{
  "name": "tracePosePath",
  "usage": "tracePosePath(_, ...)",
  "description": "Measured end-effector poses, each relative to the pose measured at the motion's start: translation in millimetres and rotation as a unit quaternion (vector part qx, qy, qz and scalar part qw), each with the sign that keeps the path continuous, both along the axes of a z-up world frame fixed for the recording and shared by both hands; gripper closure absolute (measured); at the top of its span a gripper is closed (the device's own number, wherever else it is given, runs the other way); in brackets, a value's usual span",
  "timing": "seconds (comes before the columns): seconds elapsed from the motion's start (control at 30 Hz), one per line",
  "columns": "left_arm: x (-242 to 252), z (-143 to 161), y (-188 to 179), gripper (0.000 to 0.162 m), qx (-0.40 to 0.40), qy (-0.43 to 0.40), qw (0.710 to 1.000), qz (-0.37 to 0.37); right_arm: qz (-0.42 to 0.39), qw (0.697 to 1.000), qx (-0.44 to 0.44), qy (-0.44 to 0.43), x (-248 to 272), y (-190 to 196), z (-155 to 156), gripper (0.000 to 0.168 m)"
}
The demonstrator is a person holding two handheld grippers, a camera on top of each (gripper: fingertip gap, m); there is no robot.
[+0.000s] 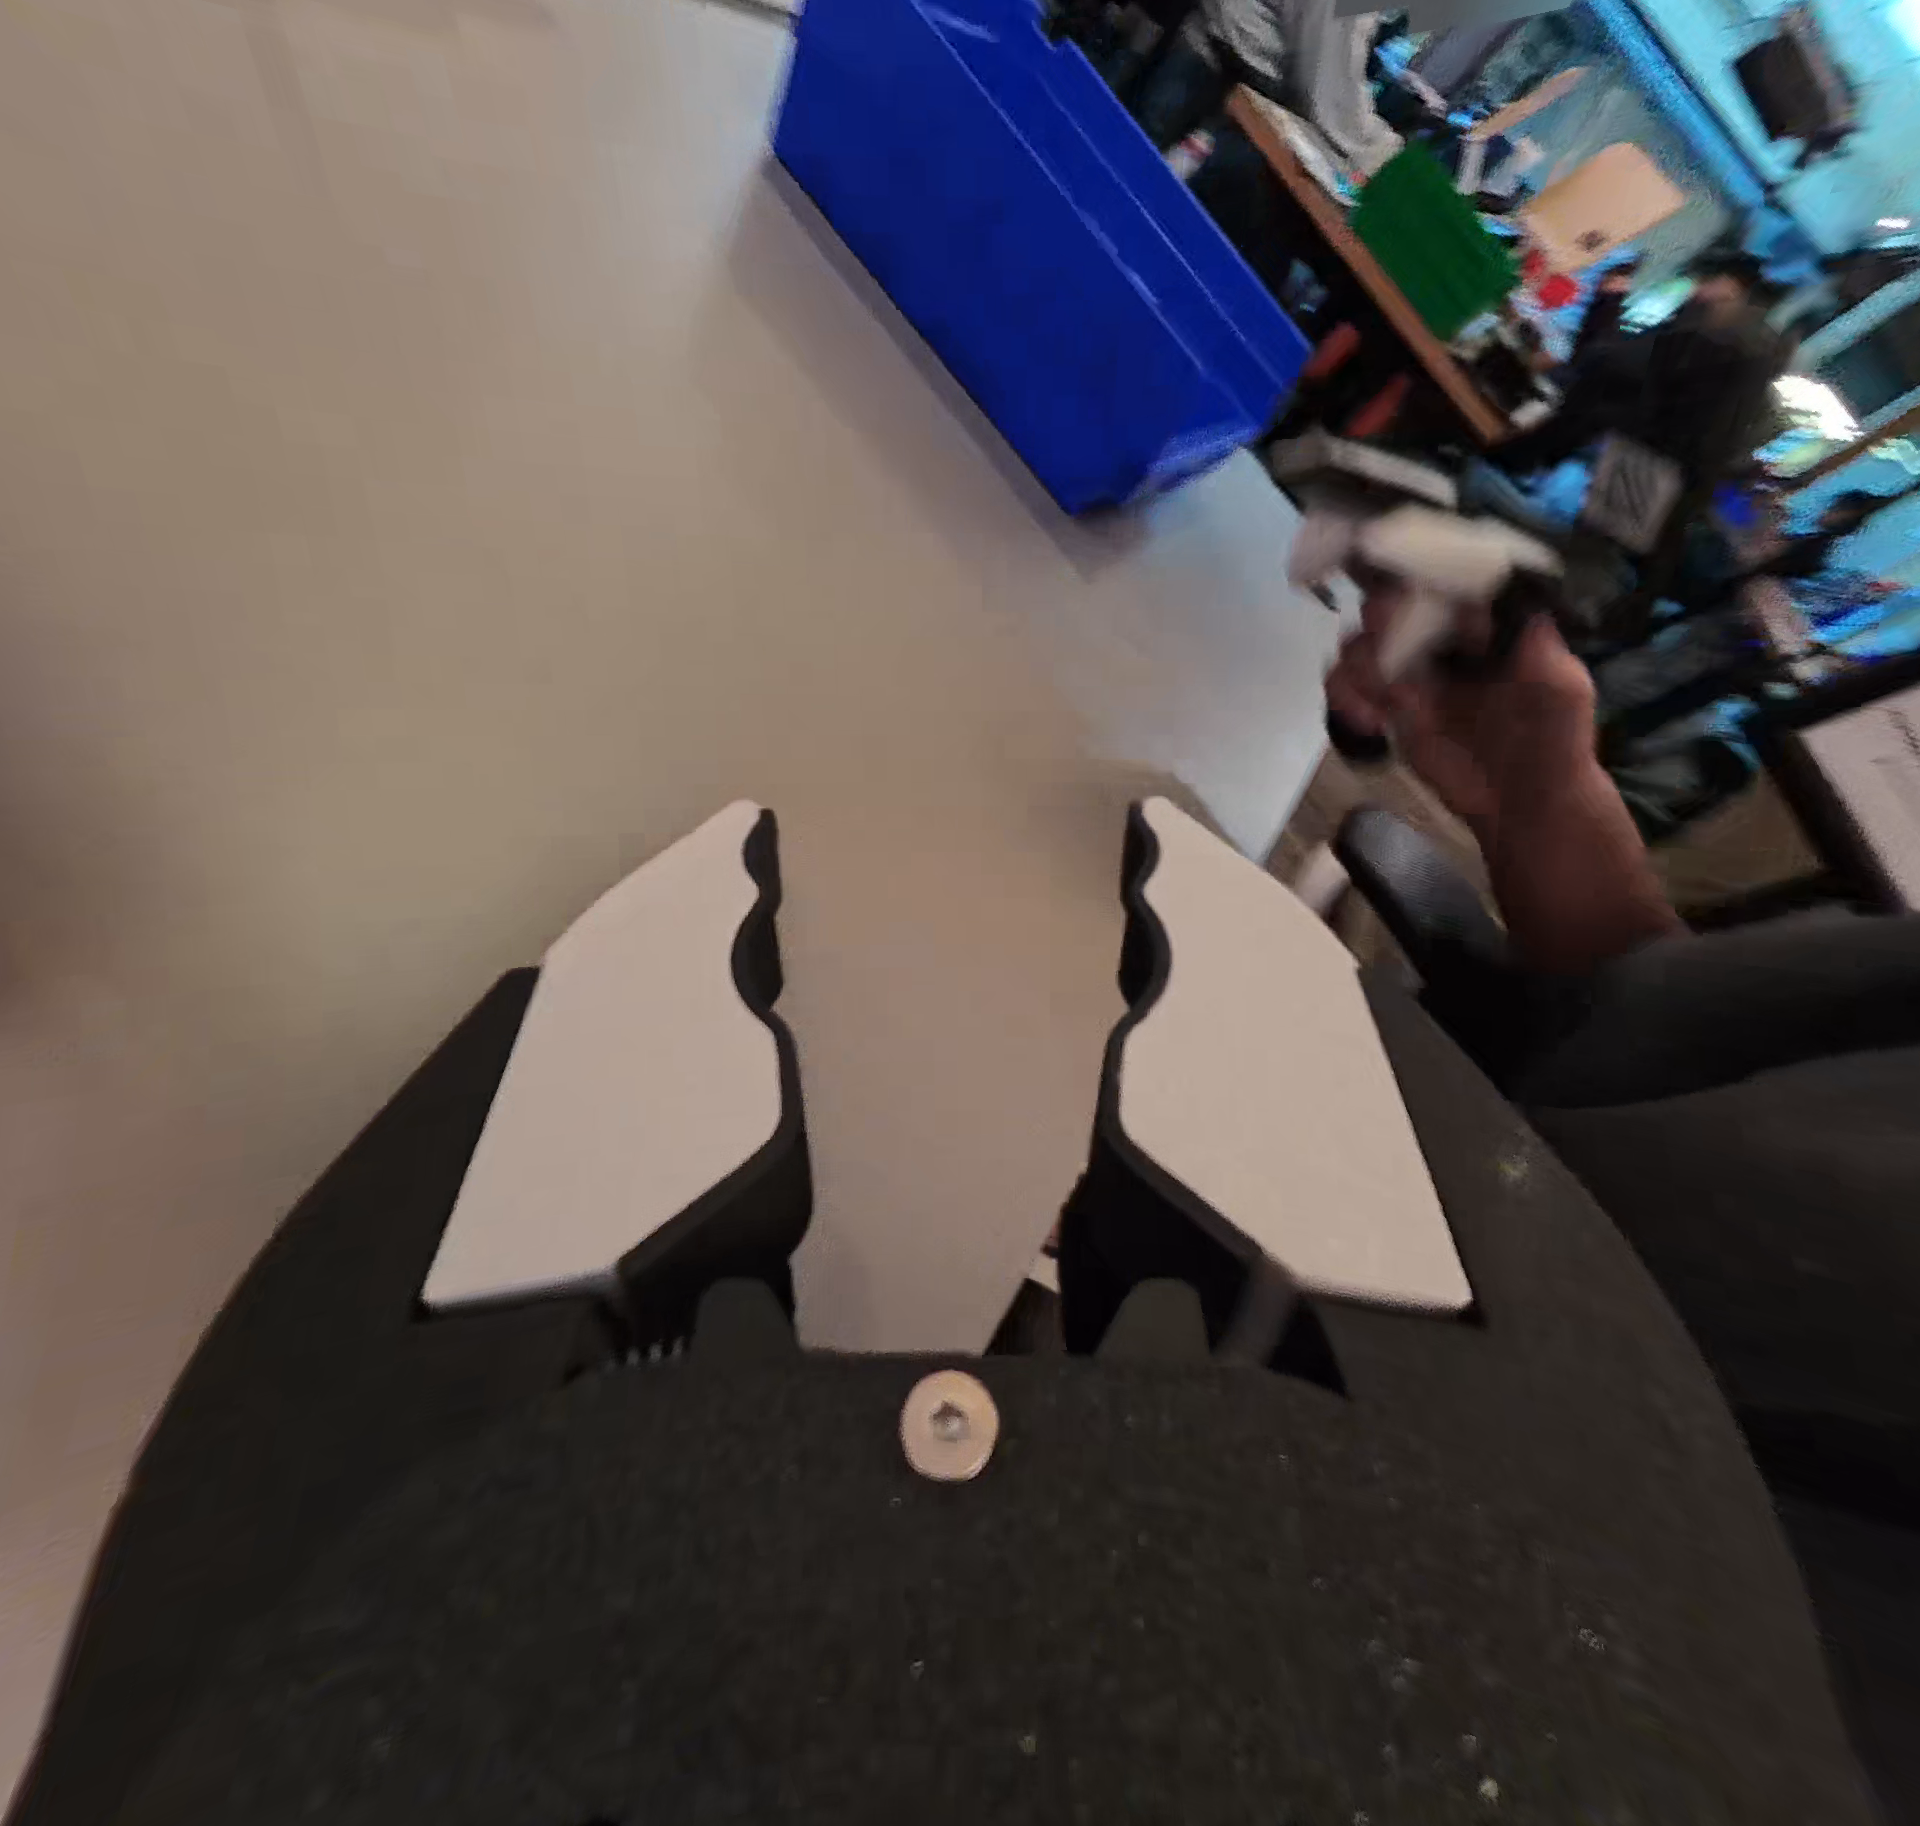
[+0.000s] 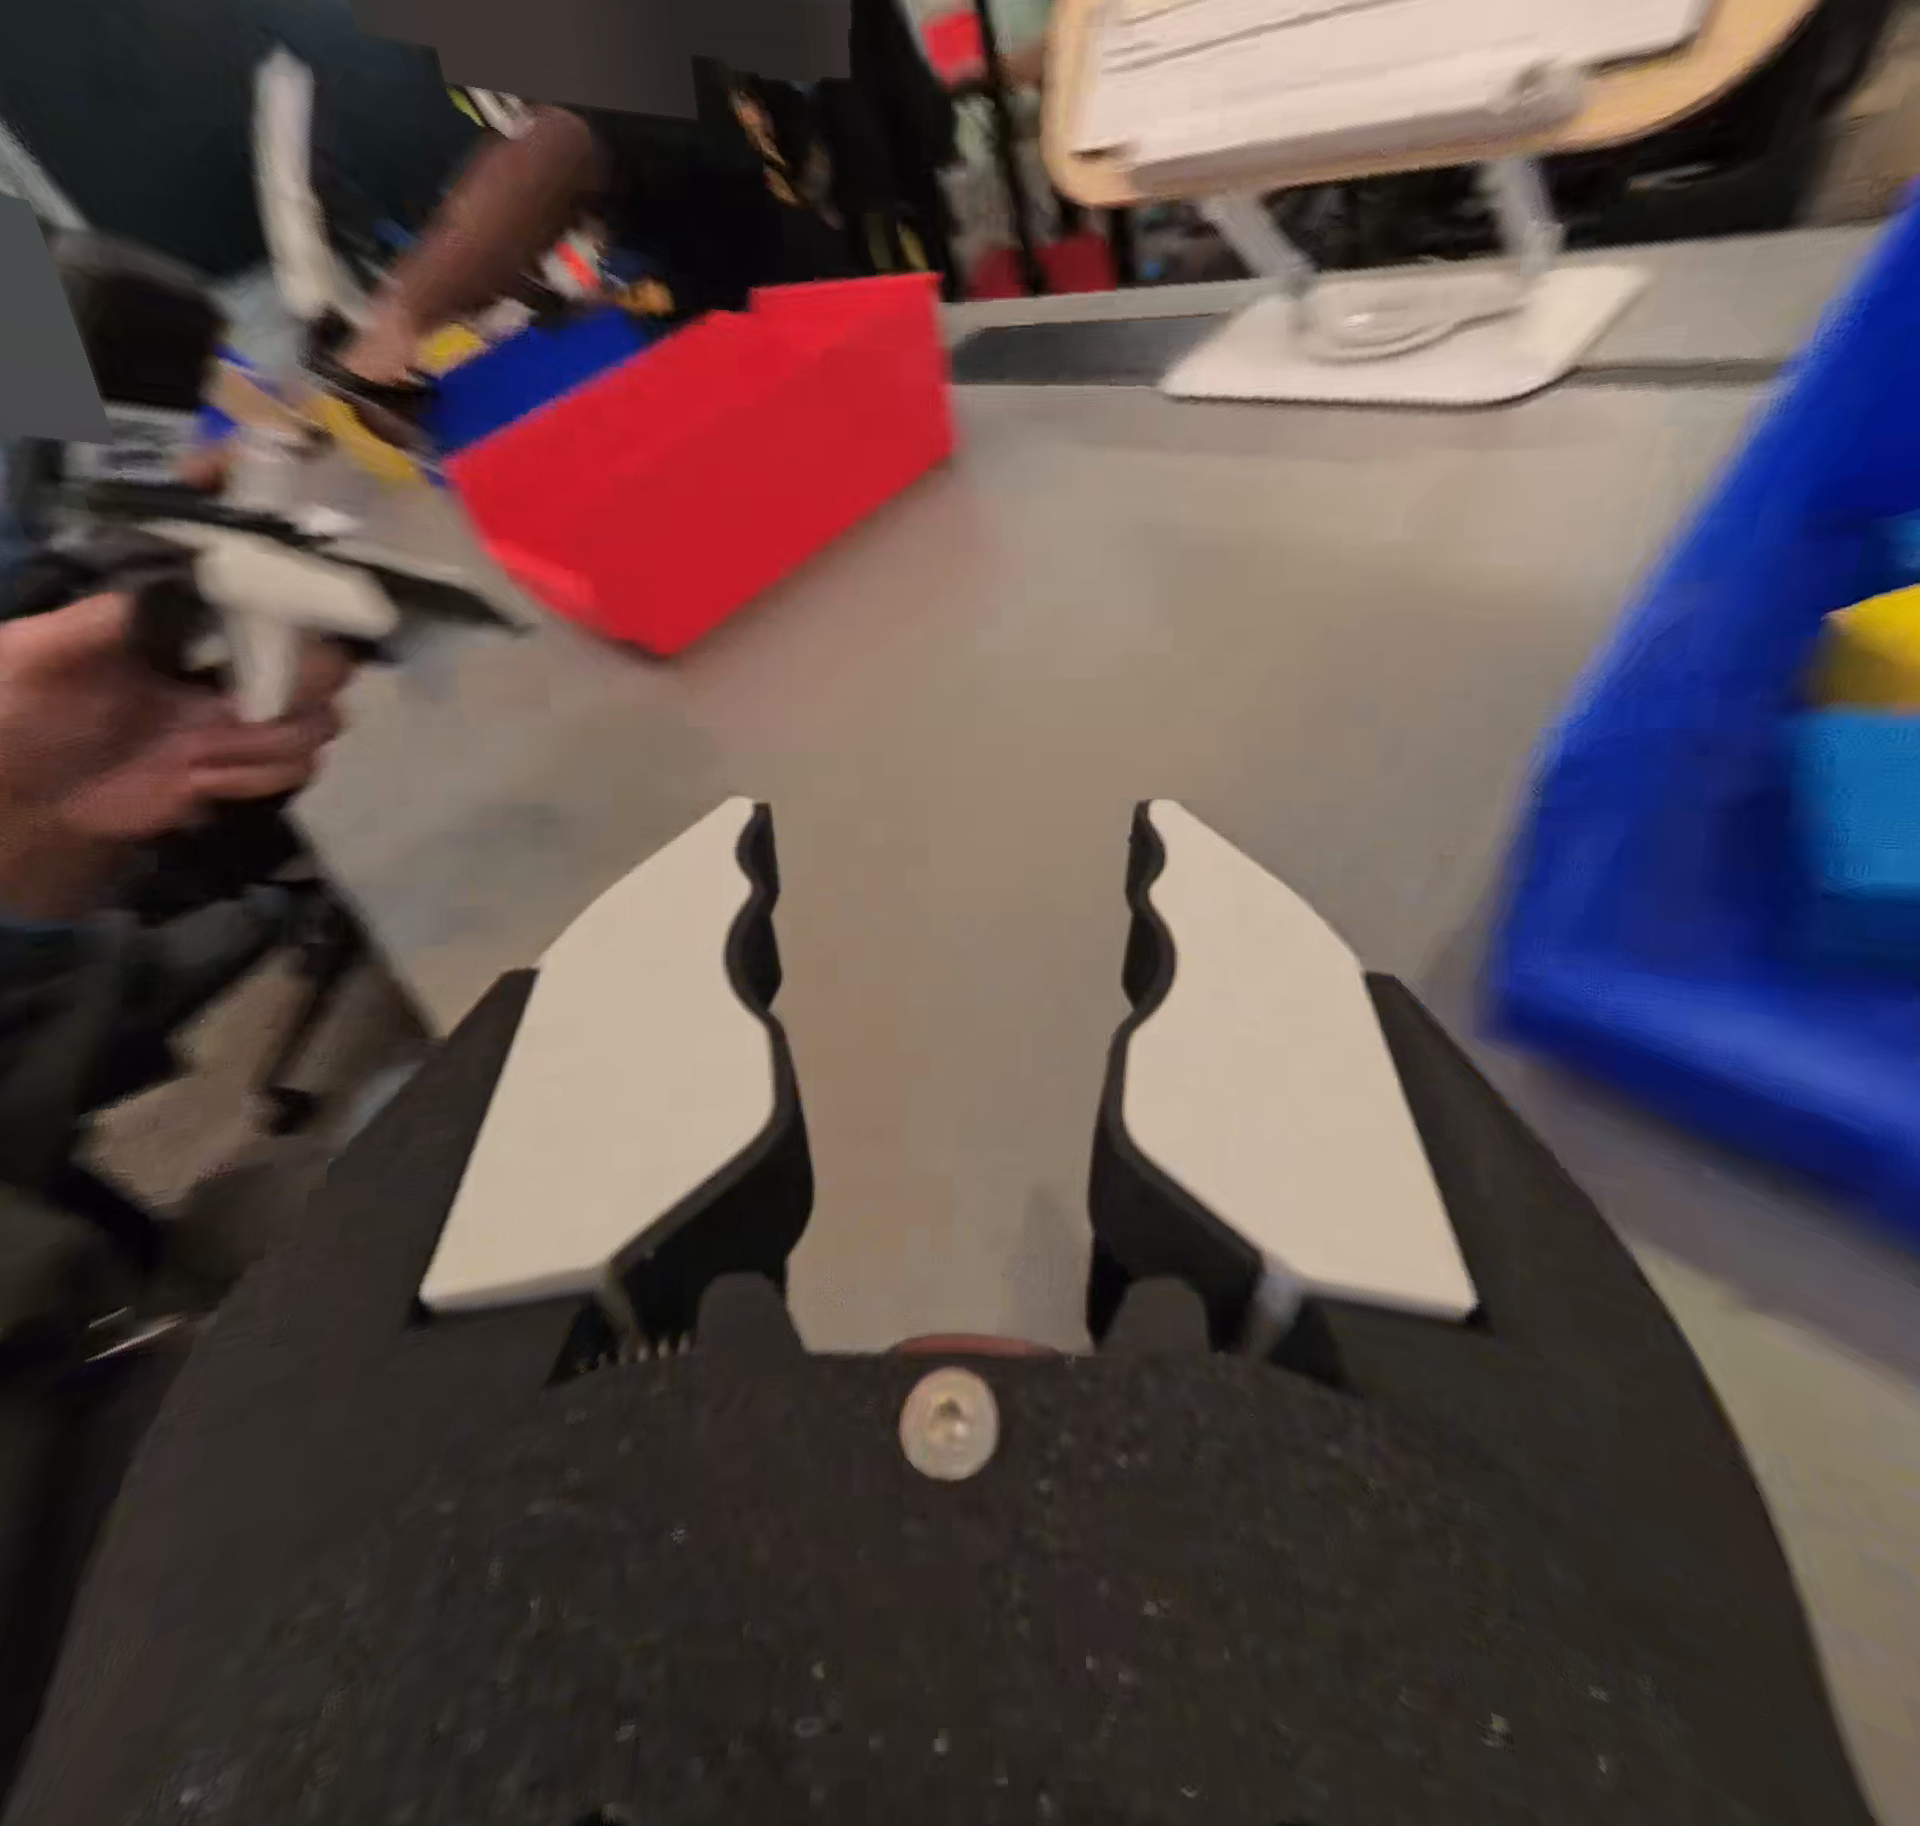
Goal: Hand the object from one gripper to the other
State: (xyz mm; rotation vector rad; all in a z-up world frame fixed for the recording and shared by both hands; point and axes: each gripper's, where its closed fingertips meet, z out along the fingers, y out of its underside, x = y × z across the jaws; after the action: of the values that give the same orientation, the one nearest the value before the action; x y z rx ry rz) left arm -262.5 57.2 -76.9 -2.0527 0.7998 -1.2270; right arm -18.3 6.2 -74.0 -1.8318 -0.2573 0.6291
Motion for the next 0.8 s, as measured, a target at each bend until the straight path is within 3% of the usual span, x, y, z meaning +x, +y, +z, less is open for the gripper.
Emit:
tracePosePath(0.07, -25, 12, 27, 0.091, 0.029, 0.036, 0.997, 0.061, 0.024, 0.998, -0.014, 0.056, -32, -28, -20, 0.095)
tracePosePath(0.17, -74, 15, 88, 0.082, 0.037, 0.128, 0.974, 0.181, 0.019, 0.994, -0.016, 0.110, -44, -44, -33, 0.098)
tracePosePath(0.33, -129, 6, 191, 0.082, 0.016, 0.281, 0.910, 0.303, 0.028, 0.997, 0.018, 0.067, -40, -43, -25, 0.099)
tracePosePath(0.4, -135, -4, 225, 0.078, 0.002, 0.318, 0.894, 0.315, 0.023, 0.997, 0.025, 0.063, -38, -43, -23, 0.100)
tracePosePath(0.6, -125, -49, 295, 0.072, -0.095, 0.345, 0.881, 0.309, 0.023, 0.997, 0.027, 0.068, -35, -49, -20, 0.100)
tracePosePath(0.8, -132, -79, 334, 0.071, -0.124, 0.383, 0.861, 0.312, 0.019, 0.996, 0.019, 0.083, -29, -48, -22, 0.100)
